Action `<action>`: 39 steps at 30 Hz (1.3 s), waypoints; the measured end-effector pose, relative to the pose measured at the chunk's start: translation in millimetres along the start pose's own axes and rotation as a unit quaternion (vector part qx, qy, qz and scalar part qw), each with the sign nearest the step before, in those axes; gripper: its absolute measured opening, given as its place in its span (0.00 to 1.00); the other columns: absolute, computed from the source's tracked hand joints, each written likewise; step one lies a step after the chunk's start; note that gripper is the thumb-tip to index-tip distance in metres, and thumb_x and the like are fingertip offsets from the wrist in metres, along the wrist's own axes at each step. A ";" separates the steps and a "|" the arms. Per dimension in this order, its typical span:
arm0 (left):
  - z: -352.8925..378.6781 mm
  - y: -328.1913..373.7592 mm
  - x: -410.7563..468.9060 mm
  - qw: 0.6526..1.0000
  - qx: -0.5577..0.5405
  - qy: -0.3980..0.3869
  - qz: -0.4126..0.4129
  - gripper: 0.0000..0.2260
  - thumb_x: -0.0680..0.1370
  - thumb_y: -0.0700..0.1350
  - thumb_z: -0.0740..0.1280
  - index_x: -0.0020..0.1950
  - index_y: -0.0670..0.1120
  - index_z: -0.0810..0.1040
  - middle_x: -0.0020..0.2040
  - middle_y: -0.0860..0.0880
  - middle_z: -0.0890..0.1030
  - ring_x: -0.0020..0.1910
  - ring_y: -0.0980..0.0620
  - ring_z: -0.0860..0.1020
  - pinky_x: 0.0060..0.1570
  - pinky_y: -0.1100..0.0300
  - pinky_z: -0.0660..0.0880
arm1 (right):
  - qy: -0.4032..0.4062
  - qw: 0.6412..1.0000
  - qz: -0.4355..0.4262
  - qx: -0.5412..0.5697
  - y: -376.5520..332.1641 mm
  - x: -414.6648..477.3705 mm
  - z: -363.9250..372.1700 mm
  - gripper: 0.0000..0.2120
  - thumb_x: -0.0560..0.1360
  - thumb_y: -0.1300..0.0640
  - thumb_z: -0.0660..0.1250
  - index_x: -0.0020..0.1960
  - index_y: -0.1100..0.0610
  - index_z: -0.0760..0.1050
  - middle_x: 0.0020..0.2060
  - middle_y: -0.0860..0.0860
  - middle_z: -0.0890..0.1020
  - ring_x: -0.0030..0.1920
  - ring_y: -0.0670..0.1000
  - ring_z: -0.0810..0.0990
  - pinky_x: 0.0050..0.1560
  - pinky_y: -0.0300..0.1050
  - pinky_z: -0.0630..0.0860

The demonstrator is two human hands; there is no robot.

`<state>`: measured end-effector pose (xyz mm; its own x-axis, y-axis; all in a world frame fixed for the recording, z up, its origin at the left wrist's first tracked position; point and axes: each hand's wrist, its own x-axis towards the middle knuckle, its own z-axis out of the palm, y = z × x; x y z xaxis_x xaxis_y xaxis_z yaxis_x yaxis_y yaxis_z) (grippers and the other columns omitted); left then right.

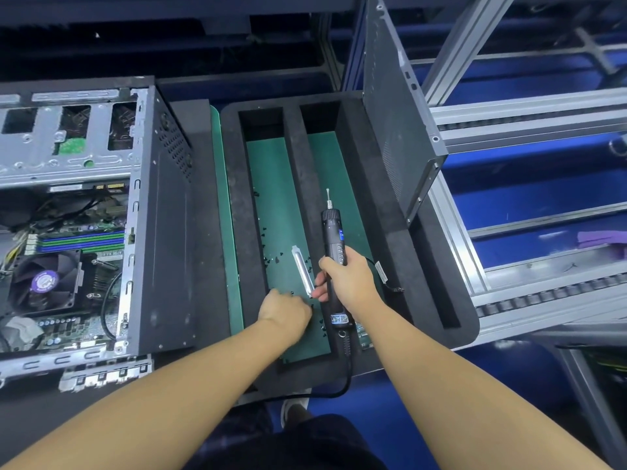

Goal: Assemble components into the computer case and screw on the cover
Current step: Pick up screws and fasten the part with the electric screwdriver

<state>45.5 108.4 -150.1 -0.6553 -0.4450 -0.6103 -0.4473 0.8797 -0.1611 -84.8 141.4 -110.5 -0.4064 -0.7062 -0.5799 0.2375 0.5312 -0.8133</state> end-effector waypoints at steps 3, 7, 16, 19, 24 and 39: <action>-6.9 0.7 6.3 0.993 -0.097 0.005 -0.066 0.09 0.79 0.43 0.63 0.59 0.50 0.76 0.57 0.51 0.79 0.57 0.47 0.78 0.50 0.54 0.68 | 0.003 1.000 -0.001 0.000 1.4 1.2 0.5 0.02 0.75 0.62 0.64 0.48 0.58 0.72 0.29 0.56 0.80 0.28 0.60 0.81 0.27 0.45 0.77; -13.3 3.9 17.5 0.969 -0.188 -0.008 -0.157 0.09 0.77 0.38 0.61 0.48 0.53 0.69 0.51 0.53 0.81 0.51 0.50 0.81 0.43 0.58 0.66 | -0.001 1.000 -0.003 0.005 3.2 2.5 0.4 0.04 0.74 0.61 0.65 0.48 0.58 0.72 0.29 0.56 0.80 0.28 0.59 0.82 0.27 0.45 0.77; -8.3 5.3 27.5 0.955 -0.231 -0.001 -0.184 0.11 0.78 0.36 0.59 0.50 0.53 0.71 0.51 0.52 0.81 0.52 0.49 0.81 0.43 0.59 0.67 | -0.005 1.000 0.001 0.010 0.9 2.9 -1.1 0.03 0.75 0.62 0.64 0.48 0.58 0.72 0.28 0.55 0.80 0.27 0.58 0.81 0.27 0.45 0.77; -10.0 2.4 30.0 0.953 -0.253 -0.015 -0.164 0.13 0.78 0.37 0.59 0.58 0.50 0.75 0.55 0.50 0.80 0.55 0.47 0.80 0.43 0.58 0.71 | -0.003 1.000 0.000 0.008 -0.1 1.6 -1.0 0.02 0.76 0.62 0.64 0.48 0.58 0.72 0.28 0.55 0.80 0.26 0.58 0.80 0.27 0.45 0.77; -22.8 -11.3 30.8 0.891 -0.408 -0.025 -0.195 0.03 0.77 0.40 0.62 0.47 0.44 0.75 0.47 0.45 0.79 0.43 0.46 0.78 0.37 0.59 0.72 | -0.002 1.000 0.002 0.003 0.6 2.6 -0.5 0.02 0.75 0.62 0.64 0.48 0.58 0.71 0.27 0.53 0.78 0.25 0.58 0.80 0.27 0.45 0.77; -95.2 -93.2 19.7 0.229 -0.945 0.146 -0.183 0.06 0.85 0.40 0.57 0.57 0.40 0.71 0.52 0.43 0.81 0.46 0.48 0.81 0.45 0.55 0.77 | -0.135 0.986 -0.058 -0.081 -10.4 -22.6 7.9 0.09 0.73 0.56 0.67 0.53 0.53 0.73 0.32 0.51 0.79 0.25 0.55 0.77 0.31 0.44 0.76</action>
<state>16.4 1.6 -73.3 -0.2530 -0.6664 -0.7014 0.2121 -0.7455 0.6318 -71.1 148.2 -89.3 -0.1686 -0.8537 -0.4928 0.0495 0.4920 -0.8692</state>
